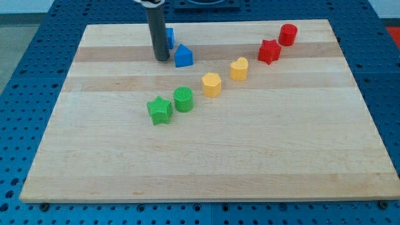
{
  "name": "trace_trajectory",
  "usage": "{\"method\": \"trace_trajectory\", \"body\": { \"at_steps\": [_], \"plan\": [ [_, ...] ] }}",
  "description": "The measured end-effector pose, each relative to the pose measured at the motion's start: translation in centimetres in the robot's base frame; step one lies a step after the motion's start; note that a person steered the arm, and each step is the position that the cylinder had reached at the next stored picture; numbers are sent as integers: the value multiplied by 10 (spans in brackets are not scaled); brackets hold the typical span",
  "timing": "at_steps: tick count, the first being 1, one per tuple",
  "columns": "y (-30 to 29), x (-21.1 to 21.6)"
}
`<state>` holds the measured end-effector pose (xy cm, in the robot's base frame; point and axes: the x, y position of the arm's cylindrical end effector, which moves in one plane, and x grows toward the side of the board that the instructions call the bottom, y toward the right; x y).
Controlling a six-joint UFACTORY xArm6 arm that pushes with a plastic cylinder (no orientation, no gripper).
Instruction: Move the blue triangle above the yellow hexagon
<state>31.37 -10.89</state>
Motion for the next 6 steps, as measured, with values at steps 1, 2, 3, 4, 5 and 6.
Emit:
{"method": "trace_trajectory", "body": {
  "at_steps": [1, 2, 3, 4, 5, 6],
  "plan": [
    [11, 16],
    [38, 10],
    [75, -9],
    [75, -19],
    [28, -15],
    [-9, -19]
  ]
}}
